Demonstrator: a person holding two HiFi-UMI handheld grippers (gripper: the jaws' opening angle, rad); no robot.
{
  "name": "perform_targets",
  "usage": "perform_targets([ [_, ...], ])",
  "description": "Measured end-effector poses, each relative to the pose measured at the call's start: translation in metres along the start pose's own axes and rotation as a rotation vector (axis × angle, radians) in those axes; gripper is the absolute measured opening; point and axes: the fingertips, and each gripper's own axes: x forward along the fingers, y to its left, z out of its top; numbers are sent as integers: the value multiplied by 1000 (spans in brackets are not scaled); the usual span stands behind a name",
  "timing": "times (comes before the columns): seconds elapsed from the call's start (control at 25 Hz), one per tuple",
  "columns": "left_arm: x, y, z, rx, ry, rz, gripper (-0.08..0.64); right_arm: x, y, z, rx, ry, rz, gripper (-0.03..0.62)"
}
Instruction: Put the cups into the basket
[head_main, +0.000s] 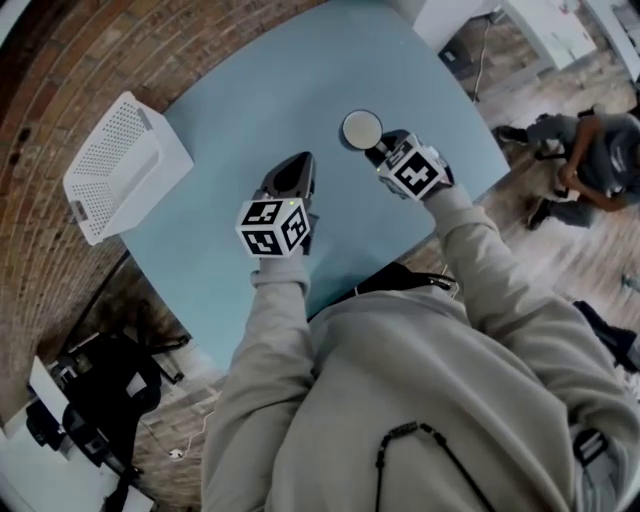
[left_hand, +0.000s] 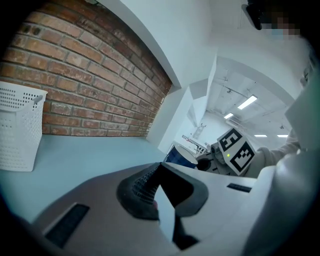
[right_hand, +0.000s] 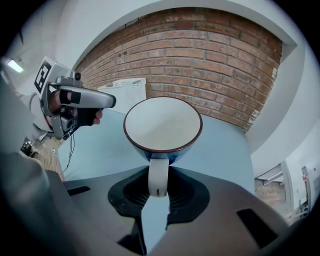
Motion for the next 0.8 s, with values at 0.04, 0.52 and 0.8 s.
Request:
perform_targets([
  [0.04,-2,0,4,7,-6,0,-5,-4,-3,4,0,-6,-6,72],
  [0.52,-16,-3,57,78,-71,9,-5,-45,-29,54,-21,-73,-64,72],
  [0.8,-12,-11,68,91,-88,8,-5,-56,-33,63,-37,-92,-61,72],
])
